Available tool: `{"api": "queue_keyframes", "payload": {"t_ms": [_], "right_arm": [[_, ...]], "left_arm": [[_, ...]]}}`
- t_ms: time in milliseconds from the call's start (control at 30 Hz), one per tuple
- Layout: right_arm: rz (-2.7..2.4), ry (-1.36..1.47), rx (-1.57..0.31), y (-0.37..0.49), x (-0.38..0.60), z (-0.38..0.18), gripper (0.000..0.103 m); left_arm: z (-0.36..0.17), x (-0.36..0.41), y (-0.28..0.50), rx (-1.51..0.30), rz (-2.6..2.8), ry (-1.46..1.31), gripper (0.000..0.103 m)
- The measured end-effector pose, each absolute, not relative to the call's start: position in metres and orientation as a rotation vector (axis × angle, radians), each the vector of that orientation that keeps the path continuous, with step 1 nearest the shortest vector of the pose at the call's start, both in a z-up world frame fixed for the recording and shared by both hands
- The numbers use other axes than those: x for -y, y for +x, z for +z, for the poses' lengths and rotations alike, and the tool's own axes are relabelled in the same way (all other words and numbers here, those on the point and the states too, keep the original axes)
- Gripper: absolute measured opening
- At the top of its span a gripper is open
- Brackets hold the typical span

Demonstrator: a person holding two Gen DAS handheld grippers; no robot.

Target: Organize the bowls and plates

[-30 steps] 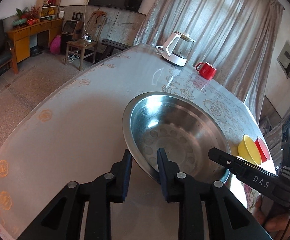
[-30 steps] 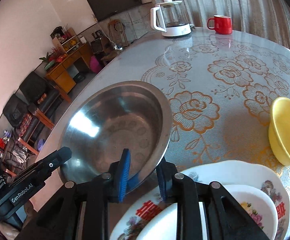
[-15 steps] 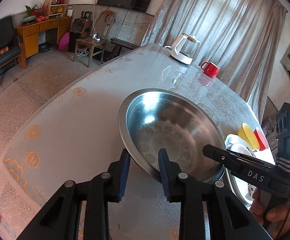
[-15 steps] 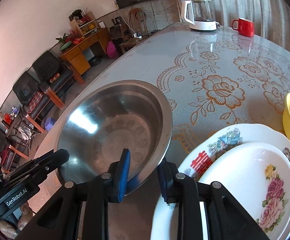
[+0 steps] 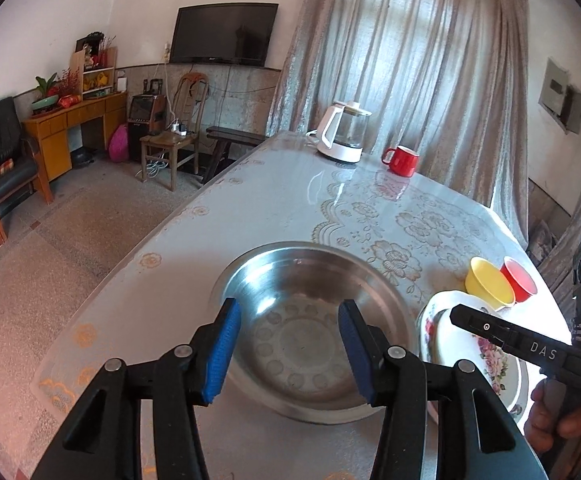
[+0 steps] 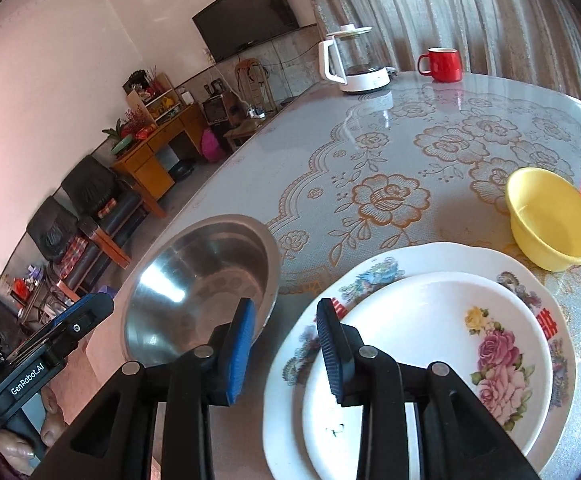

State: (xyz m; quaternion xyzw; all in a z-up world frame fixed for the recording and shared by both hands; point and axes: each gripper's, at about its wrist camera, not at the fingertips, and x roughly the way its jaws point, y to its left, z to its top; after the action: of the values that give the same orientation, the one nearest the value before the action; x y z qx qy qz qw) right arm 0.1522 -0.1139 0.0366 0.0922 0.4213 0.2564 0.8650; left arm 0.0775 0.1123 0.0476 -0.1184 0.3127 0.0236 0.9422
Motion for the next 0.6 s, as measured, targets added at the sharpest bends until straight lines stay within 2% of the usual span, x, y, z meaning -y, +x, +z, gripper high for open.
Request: {"api": "queue_keyframes", "payload": {"t_ms": [100,233,600], "right_arm": [[0.476,0.26,-0.857,0.151,0.145,0.04,0.032],[0.379,0.352,-0.831,0.156,0.191,0.039,0.032],[0.124,0.578,-0.798,0.175,0.3,0.022,0.032]], "left_arm": [[0.055,-0.09,0.091,-0.64,-0.031,-0.207,0.054],[0.066,-0.05,0.113,-0.649,-0.14,-0.132,0.07],[0.054,0.055,0.196,-0.824,-0.303,-0.009,0.071]]}}
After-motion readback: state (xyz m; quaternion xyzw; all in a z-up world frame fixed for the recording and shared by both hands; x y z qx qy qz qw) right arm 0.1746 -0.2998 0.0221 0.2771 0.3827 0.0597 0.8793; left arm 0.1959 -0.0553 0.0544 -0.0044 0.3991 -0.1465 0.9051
